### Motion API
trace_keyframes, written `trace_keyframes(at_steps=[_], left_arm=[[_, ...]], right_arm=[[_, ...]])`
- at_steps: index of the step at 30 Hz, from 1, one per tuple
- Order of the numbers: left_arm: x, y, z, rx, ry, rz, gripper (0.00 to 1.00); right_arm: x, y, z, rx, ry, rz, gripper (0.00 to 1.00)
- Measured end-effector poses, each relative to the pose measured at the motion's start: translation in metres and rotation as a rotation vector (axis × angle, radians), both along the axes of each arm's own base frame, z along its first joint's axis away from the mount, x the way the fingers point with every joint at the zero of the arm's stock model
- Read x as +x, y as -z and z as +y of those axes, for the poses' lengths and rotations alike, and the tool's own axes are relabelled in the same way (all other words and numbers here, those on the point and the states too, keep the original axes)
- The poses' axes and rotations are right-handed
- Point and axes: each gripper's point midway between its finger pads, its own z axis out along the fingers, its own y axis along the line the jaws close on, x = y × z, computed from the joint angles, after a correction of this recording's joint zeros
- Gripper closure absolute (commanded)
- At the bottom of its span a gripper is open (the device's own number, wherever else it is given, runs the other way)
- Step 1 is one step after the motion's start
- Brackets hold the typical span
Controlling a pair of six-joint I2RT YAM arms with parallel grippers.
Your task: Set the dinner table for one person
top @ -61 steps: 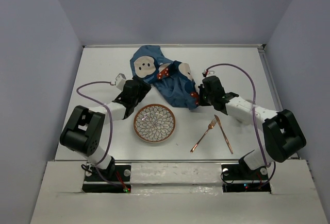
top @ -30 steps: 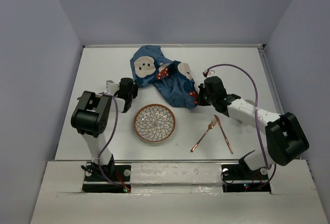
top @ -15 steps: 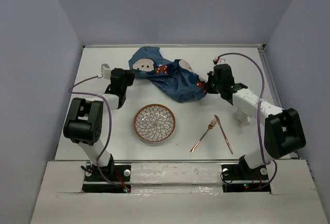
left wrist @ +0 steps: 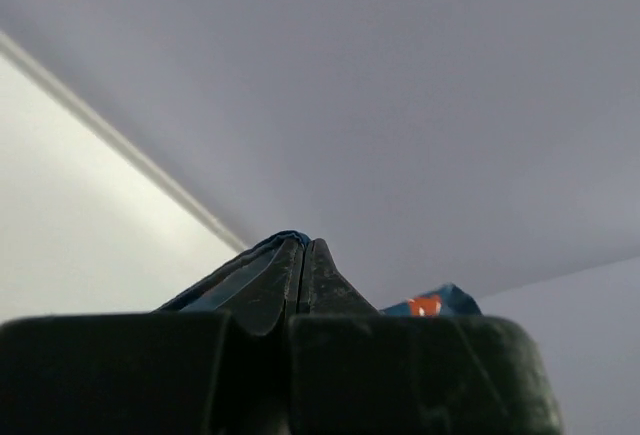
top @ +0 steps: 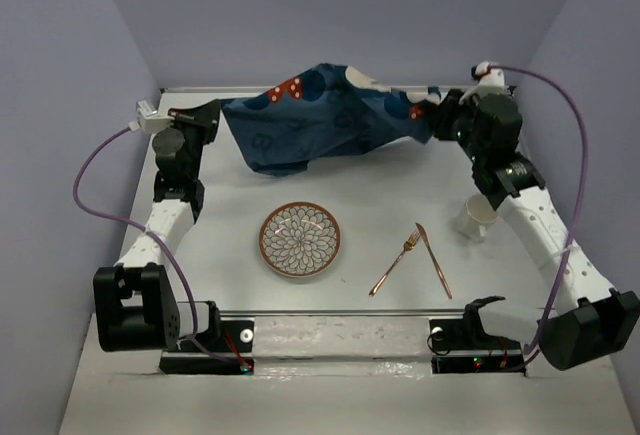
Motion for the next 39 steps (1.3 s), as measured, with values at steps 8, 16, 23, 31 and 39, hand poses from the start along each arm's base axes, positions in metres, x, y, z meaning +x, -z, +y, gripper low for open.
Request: trace_keyframes(at_steps=[8, 16, 23, 31, 39], left_arm=[[-0.035, 0.115, 0.011, -0.007, 0.018, 0.237, 1.0], [-0.059, 0.119, 0.003, -0.011, 0.06, 0.207, 1.0], [-0.074, 0.098, 0.0, -0.002, 0.074, 0.128, 1.0], [-0.091, 0.085, -0.001, 0.003, 0.075, 0.068, 1.0], [-0.099, 0.07, -0.002, 0.008, 0.078, 0.017, 1.0]], right_arm=[[-0.067, 0.238, -0.002, -0.003, 0.004, 0.591, 0.23], [-0.079, 0.193, 0.003, 0.125, 0.002, 0.472, 0.32], [-0.104, 0.261, 0.014, 0.089, 0.015, 0.666, 0.48], [-0.126, 0.298, 0.044, -0.088, 0.017, 0.765, 0.53], [-0.128, 0.316, 0.027, -0.148, 0.137, 0.806, 0.4]])
